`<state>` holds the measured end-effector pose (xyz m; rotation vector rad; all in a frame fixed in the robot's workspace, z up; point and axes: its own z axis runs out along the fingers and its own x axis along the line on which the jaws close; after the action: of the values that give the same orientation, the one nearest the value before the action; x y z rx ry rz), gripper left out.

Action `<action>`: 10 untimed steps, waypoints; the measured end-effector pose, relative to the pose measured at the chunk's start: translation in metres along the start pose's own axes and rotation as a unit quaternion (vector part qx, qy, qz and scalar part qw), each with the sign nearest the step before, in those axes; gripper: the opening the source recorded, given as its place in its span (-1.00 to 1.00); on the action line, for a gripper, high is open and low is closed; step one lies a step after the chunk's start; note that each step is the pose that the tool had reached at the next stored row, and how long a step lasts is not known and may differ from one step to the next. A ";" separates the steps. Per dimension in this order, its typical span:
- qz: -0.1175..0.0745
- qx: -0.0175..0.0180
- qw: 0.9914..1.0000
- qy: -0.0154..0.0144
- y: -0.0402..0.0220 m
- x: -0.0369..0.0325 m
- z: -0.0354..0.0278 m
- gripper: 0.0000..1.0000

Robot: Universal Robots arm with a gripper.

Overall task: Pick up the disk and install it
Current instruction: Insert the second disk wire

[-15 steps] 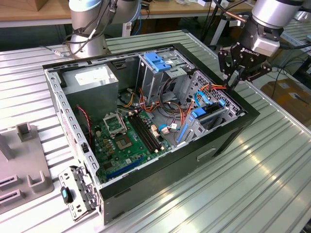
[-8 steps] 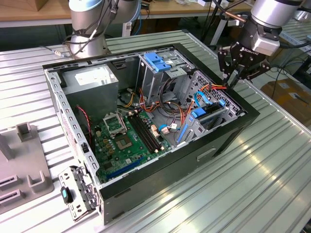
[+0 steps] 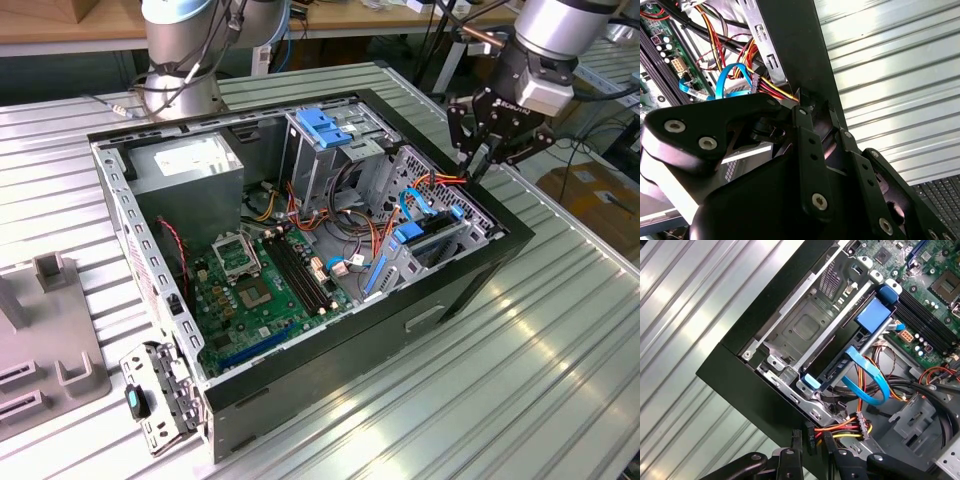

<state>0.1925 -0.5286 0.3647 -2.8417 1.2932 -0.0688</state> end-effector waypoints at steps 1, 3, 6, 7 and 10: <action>0.000 0.000 1.000 0.000 0.0000 0.0000 0.0000 -0.40; 0.000 0.000 1.000 0.000 0.0000 0.0000 0.0000 -0.40; 0.000 0.000 1.000 0.000 0.0001 0.0001 0.0000 -0.40; 0.000 -0.001 1.000 0.001 0.0000 0.0000 -0.0004 -0.40; 0.000 -0.006 1.000 0.007 0.0000 0.0001 -0.0012 -0.40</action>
<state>0.1925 -0.5287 0.3659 -2.8566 1.2993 -0.0805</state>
